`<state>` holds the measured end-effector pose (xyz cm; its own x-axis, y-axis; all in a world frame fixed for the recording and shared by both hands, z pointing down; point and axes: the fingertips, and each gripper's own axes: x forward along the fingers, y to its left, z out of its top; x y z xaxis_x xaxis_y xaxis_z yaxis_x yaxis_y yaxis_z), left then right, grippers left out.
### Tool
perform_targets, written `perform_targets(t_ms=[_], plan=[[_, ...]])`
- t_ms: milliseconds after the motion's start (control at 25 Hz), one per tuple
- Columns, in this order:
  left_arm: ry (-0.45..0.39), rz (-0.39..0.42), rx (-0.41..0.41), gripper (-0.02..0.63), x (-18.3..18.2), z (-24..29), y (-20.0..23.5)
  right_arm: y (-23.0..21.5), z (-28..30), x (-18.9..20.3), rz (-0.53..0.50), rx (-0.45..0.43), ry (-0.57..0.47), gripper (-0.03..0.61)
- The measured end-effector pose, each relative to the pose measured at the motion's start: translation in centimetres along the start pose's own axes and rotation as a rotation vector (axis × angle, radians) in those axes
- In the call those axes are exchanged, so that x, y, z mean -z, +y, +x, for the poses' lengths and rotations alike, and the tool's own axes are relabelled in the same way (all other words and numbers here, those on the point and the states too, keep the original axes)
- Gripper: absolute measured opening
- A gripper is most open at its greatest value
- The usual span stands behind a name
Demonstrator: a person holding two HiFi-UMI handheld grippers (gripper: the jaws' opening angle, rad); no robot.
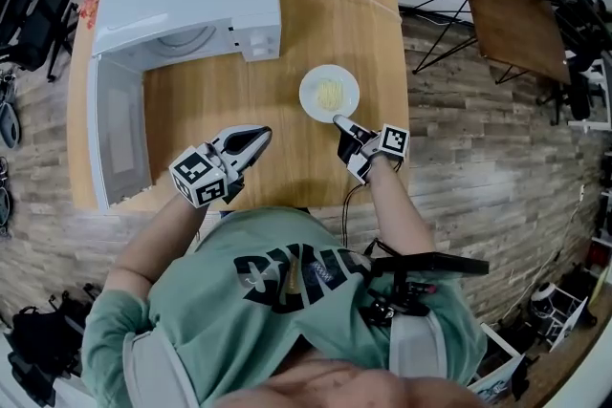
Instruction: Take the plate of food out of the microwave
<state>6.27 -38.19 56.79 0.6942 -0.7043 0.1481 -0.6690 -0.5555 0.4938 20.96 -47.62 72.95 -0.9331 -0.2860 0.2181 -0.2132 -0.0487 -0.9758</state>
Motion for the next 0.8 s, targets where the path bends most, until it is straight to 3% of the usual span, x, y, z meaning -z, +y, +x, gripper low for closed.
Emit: perform_targets(t_ms=[800], plan=[[0.054,-0.031,0.016,0.003,2.0,2.6,0.3,-7.1,-0.7,-1.3,0.070,0.138,0.032,0.017]])
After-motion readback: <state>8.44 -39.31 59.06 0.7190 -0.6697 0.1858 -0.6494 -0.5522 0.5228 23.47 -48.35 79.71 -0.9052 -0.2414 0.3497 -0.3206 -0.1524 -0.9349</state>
